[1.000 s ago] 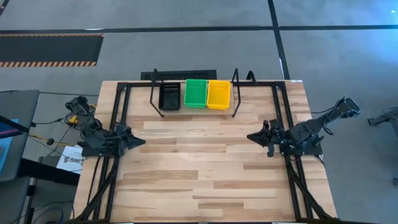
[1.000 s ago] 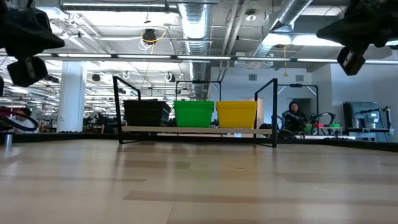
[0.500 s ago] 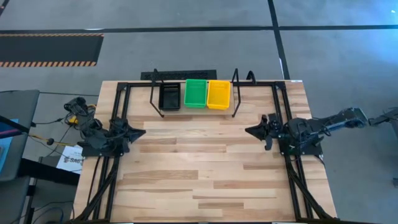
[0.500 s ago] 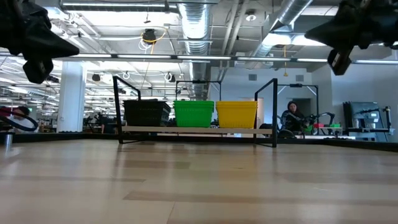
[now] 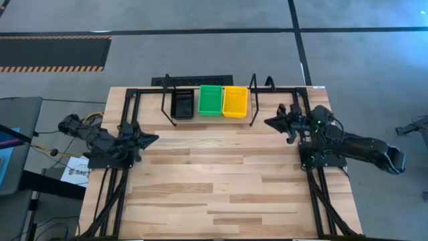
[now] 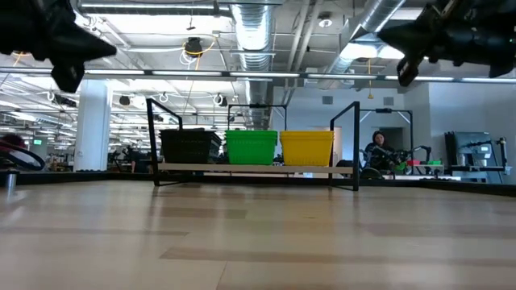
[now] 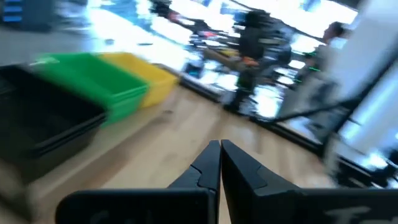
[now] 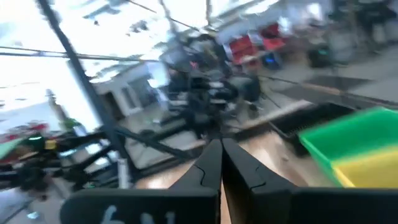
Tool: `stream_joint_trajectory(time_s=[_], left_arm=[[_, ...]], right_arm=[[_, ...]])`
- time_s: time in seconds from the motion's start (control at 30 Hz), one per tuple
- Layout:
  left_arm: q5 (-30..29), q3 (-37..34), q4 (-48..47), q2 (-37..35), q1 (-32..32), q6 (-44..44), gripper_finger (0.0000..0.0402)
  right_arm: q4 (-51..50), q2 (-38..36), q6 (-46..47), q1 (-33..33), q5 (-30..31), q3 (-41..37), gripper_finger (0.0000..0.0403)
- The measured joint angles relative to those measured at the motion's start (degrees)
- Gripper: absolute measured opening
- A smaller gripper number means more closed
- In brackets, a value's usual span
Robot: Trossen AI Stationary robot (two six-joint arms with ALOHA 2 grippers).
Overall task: Stack baskets on shelf by color
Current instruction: Return to Home Position
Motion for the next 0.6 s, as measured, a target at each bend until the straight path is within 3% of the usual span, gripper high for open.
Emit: stream_joint_trajectory(time_s=[0.1, 0.2, 0.3, 0.5, 0.6], left_arm=[[5.96, 0.04, 1.92, 0.0, 1.04, 3.67, 0.0], [6.1, 0.04, 1.41, 0.02, 1.07, 2.99, 0.0], [6.1, 0.04, 0.74, 0.02, 1.07, 2.07, 0.0], [4.75, 0.04, 0.6, 0.02, 1.07, 3.17, 0.0], [4.04, 0.04, 0.59, 0.02, 1.07, 4.26, 0.0]], right_arm=[[1.09, -0.1, 0.41, -1.6, -8.32, 0.03, 0.0028], [0.68, -2.16, 0.75, 1.14, -9.46, -0.01, 0.0029], [0.3, -5.03, -2.02, 7.62, -3.27, 0.01, 0.0028], [-8.94, -6.01, -11.01, 24.79, 18.18, 0.03, 0.0024], [-11.76, -5.95, -11.25, 31.66, 25.19, -0.06, 0.0026]])
